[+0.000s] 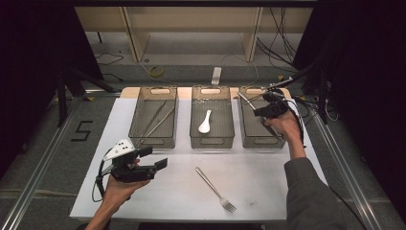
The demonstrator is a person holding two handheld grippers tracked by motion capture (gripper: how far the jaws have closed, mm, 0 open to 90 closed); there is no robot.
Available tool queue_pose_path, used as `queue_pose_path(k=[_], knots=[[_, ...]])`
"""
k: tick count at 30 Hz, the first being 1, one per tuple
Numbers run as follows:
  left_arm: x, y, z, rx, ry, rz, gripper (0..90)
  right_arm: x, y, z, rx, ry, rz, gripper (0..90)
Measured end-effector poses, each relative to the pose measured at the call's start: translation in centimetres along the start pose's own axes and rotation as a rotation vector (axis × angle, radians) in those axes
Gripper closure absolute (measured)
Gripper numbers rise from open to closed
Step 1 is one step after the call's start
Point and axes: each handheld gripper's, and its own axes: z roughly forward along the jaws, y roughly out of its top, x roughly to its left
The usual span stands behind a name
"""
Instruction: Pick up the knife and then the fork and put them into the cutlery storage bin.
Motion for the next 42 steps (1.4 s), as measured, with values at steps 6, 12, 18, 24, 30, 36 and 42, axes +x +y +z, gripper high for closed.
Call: queue_pose_path(k=[6,12,18,24,30,36,42], knots=[[-0.1,0.0,0.0,-0.001,-0.003,0.002,20.5,-0.6,0.1,0.8,0.016,-0.012,0.030,80.6],[-0.1,0.0,0.0,-0.001,-0.005,0.000,20.5,-1.3,0.4,1.6,0.020,-0.027,0.054,80.6],[-0.1,0.0,0.1,-0.003,-0.006,0.001,20.5,-1.6,1.0,2.2,0.034,-0.050,0.072,80.5],[-0.2,0.0,0.1,0.002,-0.010,0.009,20.5,-1.9,1.2,2.6,0.040,-0.063,0.080,80.5],[-0.3,0.0,0.1,0.003,-0.013,0.007,20.5,-2.0,1.3,3.2,0.052,-0.071,0.089,80.5],[-0.3,0.0,0.2,0.003,-0.019,0.006,20.5,-1.9,1.7,3.7,0.062,-0.082,0.076,80.2],[-0.3,0.0,0.2,0.003,-0.023,0.006,20.6,-2.1,2.1,4.2,0.007,-0.131,0.101,68.0]])
